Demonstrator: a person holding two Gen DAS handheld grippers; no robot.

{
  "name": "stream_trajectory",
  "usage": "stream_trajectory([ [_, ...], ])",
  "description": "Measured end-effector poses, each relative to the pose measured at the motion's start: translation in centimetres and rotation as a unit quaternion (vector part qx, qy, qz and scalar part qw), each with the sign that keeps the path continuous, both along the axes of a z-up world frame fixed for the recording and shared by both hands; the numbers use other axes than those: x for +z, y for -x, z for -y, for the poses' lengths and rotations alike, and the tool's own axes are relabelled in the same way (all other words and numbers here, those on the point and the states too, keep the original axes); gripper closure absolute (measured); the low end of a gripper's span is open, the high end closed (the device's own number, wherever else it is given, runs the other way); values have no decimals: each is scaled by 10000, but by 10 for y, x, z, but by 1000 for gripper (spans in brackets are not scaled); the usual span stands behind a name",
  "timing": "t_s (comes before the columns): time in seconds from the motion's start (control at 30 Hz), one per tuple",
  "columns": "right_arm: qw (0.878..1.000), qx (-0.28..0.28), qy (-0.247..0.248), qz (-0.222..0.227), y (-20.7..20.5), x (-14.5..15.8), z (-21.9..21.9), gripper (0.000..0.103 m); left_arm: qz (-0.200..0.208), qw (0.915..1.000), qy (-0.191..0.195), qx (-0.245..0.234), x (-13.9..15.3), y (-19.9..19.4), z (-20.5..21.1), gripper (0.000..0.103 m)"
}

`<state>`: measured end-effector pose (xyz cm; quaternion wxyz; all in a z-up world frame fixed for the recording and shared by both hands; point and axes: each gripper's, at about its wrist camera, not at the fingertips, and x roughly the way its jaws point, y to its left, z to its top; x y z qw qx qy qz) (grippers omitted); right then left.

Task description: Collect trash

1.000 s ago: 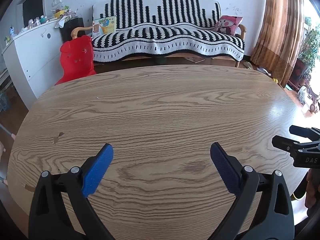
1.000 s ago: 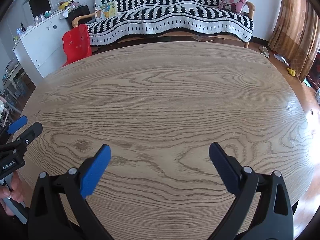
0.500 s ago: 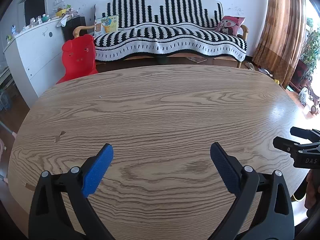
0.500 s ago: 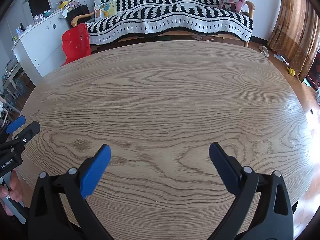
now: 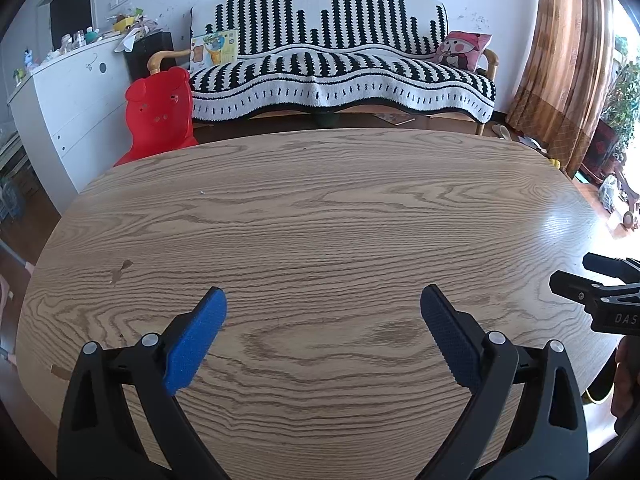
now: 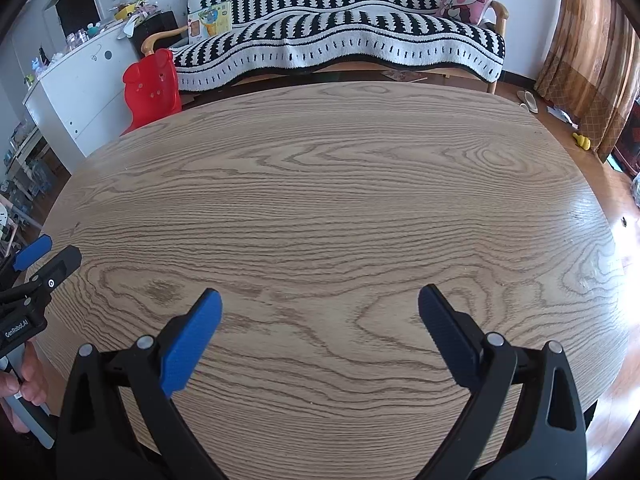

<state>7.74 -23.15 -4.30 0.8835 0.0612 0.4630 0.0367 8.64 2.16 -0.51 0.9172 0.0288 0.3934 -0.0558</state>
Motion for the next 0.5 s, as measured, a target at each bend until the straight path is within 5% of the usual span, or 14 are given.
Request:
stream_trajectory([
  [0.5, 10000, -16, -1, 1, 0, 1, 0, 8, -8, 10000, -30, 78, 0, 8, 0, 8],
])
